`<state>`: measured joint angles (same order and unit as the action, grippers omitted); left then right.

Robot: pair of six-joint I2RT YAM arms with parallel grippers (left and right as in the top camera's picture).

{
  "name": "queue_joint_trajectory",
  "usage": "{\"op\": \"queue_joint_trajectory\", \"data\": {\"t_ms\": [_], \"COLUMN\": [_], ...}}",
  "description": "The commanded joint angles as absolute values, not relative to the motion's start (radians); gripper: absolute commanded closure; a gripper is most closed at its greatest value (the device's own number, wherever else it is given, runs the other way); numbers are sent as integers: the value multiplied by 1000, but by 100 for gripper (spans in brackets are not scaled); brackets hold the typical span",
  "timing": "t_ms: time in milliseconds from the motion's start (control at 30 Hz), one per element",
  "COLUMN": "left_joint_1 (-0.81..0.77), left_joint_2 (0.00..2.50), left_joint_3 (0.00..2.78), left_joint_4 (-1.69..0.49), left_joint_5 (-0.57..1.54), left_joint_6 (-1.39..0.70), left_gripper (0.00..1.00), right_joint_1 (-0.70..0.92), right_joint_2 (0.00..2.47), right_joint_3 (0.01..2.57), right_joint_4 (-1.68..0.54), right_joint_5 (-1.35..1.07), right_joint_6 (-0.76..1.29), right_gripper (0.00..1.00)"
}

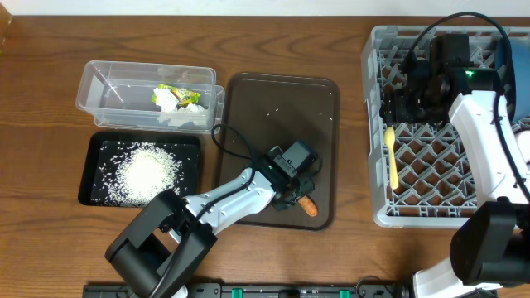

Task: Sort waste into correct bins and load items into the dishwasher rack
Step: 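Close the left gripper on the carrot and lift it, then carry the carrot with the left gripper and drop it on the black tray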

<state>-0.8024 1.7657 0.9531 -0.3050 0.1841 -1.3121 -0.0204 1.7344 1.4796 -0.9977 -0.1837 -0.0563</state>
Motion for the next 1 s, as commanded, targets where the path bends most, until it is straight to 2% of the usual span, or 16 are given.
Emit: {"op": "queue_joint_trajectory", "data": {"t_ms": [0, 167, 433, 567, 667, 833, 967], "left_joint_1": [-802, -802, -789, -761, -739, -707, -656], "left_joint_2": [1797, 1797, 1797, 1790, 1777, 1767, 1756], "left_joint_3": [937, 937, 937, 937, 937, 937, 937], "left_joint_4": [-308, -308, -305, -305, -305, -305, -305], "left_joint_5": [182, 181, 171, 177, 178, 177, 173], "left_joint_6": [-1308, -1306, -1306, -1290, -1247, -1165, -1032], "left_gripper": [59, 69, 71, 80, 85, 87, 93], "right_joint_1": [-14, -14, -14, -14, -14, -14, -14], "right_joint_2": [1723, 1723, 1723, 1723, 1723, 1723, 1723], "right_joint_3": [1498, 1498, 1498, 1498, 1498, 1498, 1498], "right_joint_4": [-998, -998, -999, -1000, -999, -999, -1000], "right_joint_5": [-189, -189, -189, -189, -189, -189, -189], "right_joint_6": [-60, -60, -60, -60, -60, -60, -60], "right_gripper": [31, 31, 31, 31, 31, 31, 31]}}
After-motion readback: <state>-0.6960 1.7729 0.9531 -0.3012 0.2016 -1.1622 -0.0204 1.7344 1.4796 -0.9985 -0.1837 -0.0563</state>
